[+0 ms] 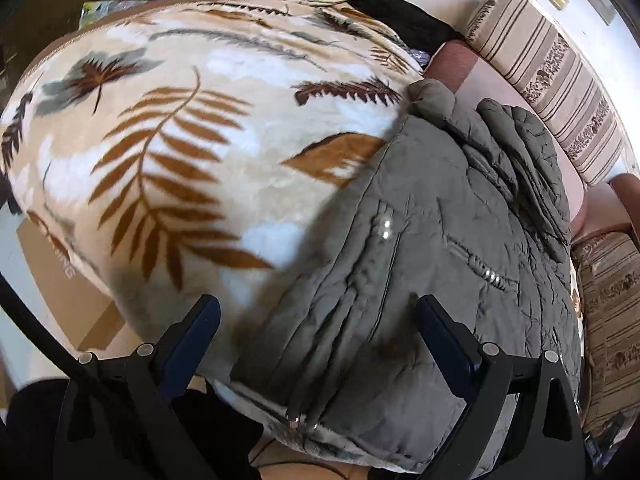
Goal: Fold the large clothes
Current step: 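Close both grippers on the jacket side edge near the hem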
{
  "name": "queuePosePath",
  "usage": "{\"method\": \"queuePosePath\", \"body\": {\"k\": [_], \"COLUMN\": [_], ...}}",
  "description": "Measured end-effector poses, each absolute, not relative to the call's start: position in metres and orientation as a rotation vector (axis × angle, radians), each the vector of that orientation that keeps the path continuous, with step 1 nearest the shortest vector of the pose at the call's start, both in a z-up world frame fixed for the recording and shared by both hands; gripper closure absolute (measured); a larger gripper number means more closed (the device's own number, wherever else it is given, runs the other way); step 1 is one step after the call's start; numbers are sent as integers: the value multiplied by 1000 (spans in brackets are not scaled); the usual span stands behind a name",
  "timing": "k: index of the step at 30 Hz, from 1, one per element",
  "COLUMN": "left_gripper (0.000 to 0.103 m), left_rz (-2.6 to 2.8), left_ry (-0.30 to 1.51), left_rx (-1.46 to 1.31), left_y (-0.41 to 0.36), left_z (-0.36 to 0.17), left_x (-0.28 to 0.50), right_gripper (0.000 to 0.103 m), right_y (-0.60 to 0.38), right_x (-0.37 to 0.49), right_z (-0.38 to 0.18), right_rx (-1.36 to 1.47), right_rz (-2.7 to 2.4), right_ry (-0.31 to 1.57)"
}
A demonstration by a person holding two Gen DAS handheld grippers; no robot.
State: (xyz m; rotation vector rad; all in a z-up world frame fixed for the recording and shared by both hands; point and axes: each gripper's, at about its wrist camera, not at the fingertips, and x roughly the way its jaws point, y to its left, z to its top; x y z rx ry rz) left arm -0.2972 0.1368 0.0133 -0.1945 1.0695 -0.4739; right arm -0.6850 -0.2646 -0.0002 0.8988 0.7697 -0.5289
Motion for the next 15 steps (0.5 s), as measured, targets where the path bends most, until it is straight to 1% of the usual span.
{"method": "queuePosePath", "body": {"k": [3,5,6,7,8,9,10,11,12,15], "left_gripper": [5,5,6,6,10,19,23,30,33,34], "left_rz": [-502,-520,-529,-539,-540,-538,-542,-546,-544,-528], "left_ry": [1114,1097,1091,1082,1059,1034,992,950,909,849], "left_rx": [-225,-204,-208,-197,-161,-133,-98,-64,-22,56], "left_y": [136,130,128,124,119,115,111,107,103,93], "left_z": [3,5,5,5,8,12,17,22,26,30], "left_x": [-306,-315,-320,-324,-329,-332,-337,-342,-346,-352], "right_gripper": [31,33,41,45,54,65,69,72,72,72], "right_y": [-251,-236,-230,-223,-219,-216,-214,-214,-214,-213], "right_x": [-683,-676,-673,-669,-668,-668,-670,-673,-673,-667], "right_z": [-2,-3,-1,2,6,12,20,26,28,21], "right_rx": [916,901,884,855,827,799,781,768,756,746], "right_rz": [-486,-432,-421,-409,-404,-401,-398,-399,-408,-428], "right_ry": [768,780,784,781,772,746,698,662,651,693]}}
